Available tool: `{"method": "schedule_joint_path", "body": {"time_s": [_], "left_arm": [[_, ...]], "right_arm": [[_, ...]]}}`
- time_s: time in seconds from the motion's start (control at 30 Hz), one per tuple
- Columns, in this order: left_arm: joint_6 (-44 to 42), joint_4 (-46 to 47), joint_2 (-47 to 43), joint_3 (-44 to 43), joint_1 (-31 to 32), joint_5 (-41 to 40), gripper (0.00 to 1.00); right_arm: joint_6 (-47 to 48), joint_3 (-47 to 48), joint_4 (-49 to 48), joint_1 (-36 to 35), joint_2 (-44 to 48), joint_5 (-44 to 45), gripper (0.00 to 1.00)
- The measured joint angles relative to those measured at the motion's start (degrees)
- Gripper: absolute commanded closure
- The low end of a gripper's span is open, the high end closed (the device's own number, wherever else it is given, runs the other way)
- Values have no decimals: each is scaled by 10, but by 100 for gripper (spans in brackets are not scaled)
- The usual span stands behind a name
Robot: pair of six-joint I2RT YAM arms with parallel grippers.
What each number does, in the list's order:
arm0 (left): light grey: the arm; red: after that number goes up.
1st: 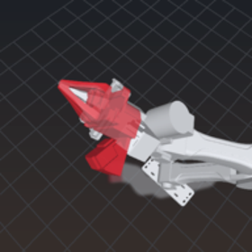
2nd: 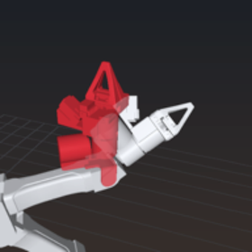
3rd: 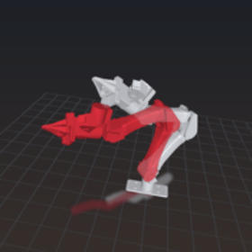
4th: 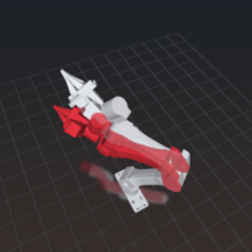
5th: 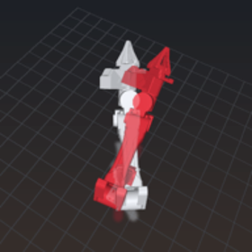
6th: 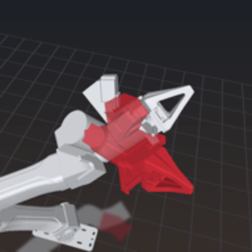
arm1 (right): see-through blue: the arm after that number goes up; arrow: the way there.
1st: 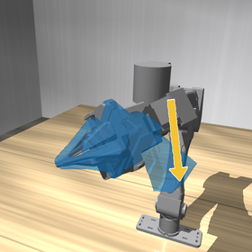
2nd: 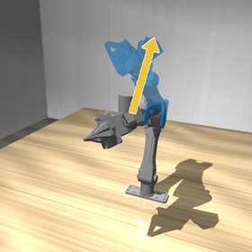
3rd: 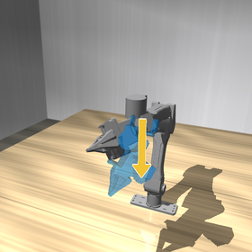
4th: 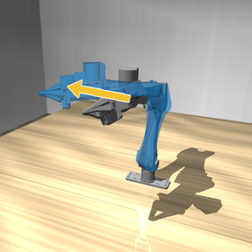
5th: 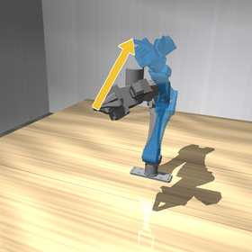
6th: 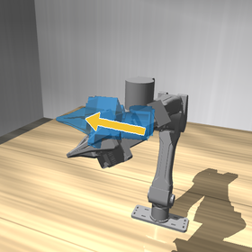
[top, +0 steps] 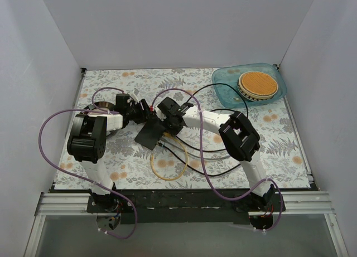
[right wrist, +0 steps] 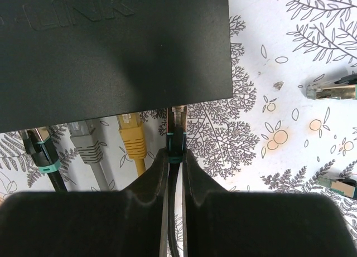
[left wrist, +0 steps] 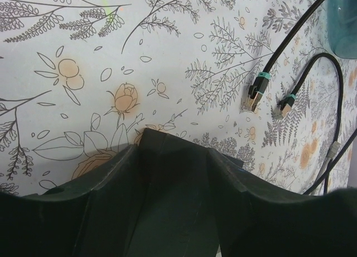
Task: Insert the plug into the switch port
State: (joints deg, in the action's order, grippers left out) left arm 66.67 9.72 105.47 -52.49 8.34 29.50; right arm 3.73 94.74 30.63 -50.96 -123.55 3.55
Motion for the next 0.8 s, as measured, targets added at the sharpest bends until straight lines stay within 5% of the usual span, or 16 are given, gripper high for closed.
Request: {"method": "schedule_joint_path", "body": {"time_s": [0.8], "left_arm": [[-10, 13, 31, -24, 4, 14, 58]], "right_arm": [[-10, -4, -24, 3, 2, 3, 99]]}}
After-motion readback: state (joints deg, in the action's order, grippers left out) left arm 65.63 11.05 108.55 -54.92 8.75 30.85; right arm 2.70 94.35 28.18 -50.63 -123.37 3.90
